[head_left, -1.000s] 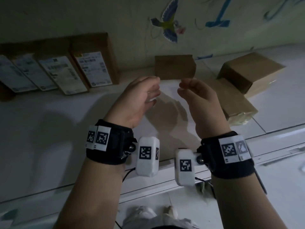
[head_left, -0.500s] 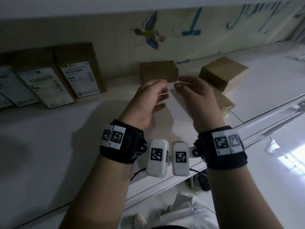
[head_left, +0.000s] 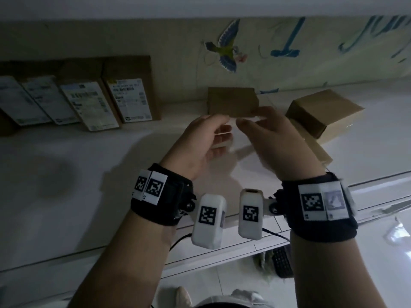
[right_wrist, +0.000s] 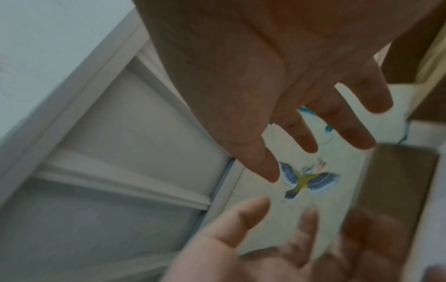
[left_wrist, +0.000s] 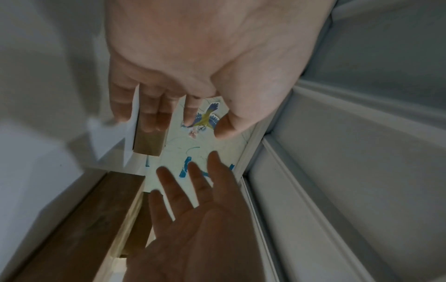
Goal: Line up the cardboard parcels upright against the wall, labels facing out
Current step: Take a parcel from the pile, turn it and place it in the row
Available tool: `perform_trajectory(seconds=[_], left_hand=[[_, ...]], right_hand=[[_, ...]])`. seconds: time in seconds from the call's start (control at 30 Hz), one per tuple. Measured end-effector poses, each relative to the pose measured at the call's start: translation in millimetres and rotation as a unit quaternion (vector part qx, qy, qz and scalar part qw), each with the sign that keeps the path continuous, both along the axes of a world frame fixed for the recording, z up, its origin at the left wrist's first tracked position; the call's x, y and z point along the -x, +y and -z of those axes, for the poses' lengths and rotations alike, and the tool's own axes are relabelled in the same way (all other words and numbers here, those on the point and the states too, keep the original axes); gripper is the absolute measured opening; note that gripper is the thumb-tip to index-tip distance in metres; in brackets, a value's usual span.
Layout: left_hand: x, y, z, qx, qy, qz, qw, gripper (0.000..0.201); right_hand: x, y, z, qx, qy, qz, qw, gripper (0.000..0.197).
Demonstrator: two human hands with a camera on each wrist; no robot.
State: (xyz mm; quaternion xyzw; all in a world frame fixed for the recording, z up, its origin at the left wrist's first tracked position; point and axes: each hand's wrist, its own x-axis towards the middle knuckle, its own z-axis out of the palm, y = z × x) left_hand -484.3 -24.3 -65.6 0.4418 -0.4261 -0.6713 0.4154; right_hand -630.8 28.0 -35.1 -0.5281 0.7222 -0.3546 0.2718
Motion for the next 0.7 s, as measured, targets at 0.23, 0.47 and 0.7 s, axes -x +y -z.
perform_trajectory(seconds=[0.23, 0.47, 0.7], left_hand=[[39.6, 9.9, 5.9, -0.022, -0.002, 0.01, 1.0, 0.018], [51.8, 13.3, 17.0, -0.048, -0.016, -0.009, 0.999, 0.025], [42.9, 13.8, 20.9, -0.057, -0.03, -0.04, 0.997, 0.032]], right_hand=[[42.8, 5.6, 2.5, -0.056, 0.071, 0.063, 0.994, 0.066], [62.3, -0.2, 2.6, -0.042, 0.111, 0.044, 0.992, 0.073], [76.2, -19.1, 31.2, -0.041, -0.045, -0.041, 0.997, 0.053]])
